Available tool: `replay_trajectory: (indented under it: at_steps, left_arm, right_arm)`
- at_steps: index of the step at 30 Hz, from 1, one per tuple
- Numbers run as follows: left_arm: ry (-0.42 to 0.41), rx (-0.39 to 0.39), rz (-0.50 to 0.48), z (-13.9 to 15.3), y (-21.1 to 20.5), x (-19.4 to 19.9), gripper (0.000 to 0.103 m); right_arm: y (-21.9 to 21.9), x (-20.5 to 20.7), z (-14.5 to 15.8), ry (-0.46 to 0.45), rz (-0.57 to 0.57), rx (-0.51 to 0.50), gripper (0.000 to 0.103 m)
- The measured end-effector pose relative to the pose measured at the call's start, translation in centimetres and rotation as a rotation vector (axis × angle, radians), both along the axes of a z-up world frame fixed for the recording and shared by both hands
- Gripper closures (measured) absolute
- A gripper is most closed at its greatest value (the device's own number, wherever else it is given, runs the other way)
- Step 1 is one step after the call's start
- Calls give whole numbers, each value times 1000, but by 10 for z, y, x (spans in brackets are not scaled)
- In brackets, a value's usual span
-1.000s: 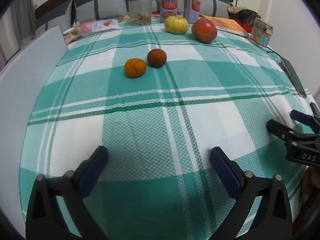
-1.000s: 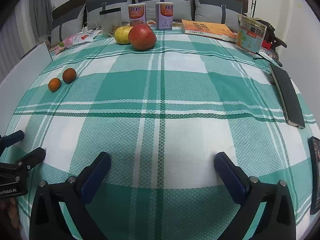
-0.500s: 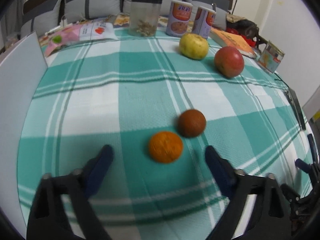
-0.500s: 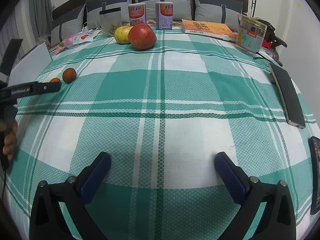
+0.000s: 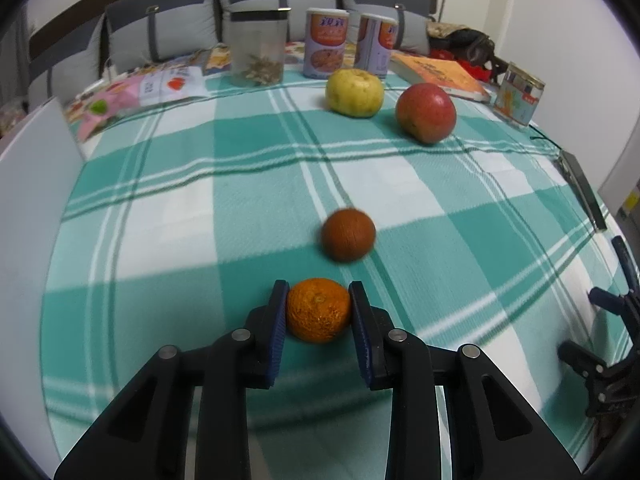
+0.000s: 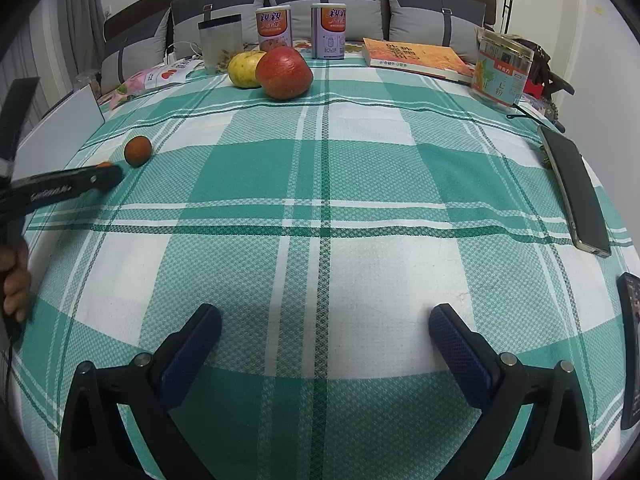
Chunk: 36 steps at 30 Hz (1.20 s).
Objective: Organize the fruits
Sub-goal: 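Grasp the orange mandarin with the left tool and lift it, then hold the mandarin in the left tool while the right tool grasps the red apple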
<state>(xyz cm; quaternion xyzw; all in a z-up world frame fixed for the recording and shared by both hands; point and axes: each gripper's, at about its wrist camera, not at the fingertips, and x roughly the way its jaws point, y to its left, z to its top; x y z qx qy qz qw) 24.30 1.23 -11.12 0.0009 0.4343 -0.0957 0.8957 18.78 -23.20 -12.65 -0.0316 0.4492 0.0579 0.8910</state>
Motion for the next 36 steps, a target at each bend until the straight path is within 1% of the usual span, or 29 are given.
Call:
replay_trajectory:
  at_steps: [5, 9, 14, 15, 16, 17, 18, 19, 20, 22, 23, 29, 34, 36]
  left_arm:
    - [24, -14, 66, 10, 10, -45, 73]
    - [56, -18, 105, 9, 19, -81, 73]
    - [68, -11, 136, -2, 25, -98, 71]
    - [67, -9, 144, -4, 26, -99, 67]
    - [47, -2, 146, -5, 26, -100, 60]
    - [39, 16, 149, -5, 24, -101, 37]
    - [31, 36, 157, -5, 23, -101, 18]
    - [15, 51, 168, -6, 23, -102, 14]
    - [10, 54, 170, -7, 23, -102, 14]
    - [34, 61, 173, -14, 23, -100, 13]
    - [17, 70, 176, -15, 23, -101, 10]
    - [33, 81, 189, -17, 24, -99, 2]
    - [30, 81, 192, -18, 24, -100, 2]
    - [30, 81, 192, -18, 24, -100, 1]
  right_arm:
    - [0, 0, 0, 0, 0, 0, 0]
    - [0, 0, 0, 0, 0, 0, 0]
    - [0, 0, 0, 0, 0, 0, 0]
    - [0, 0, 0, 0, 0, 0, 0]
    - [0, 0, 0, 0, 0, 1, 0]
    - [0, 0, 0, 0, 0, 1, 0]
    - [0, 0, 0, 0, 0, 1, 0]
    - [0, 0, 1, 0, 0, 0, 0]
    - [0, 0, 1, 0, 0, 0, 0]
    - [0, 0, 1, 0, 0, 1, 0]
    - [0, 0, 1, 0, 1, 1, 0]
    - [0, 0, 1, 0, 1, 1, 0]
    - [-1, 0, 1, 3, 4, 5, 0]
    - [-1, 1, 3, 29, 6, 8, 0]
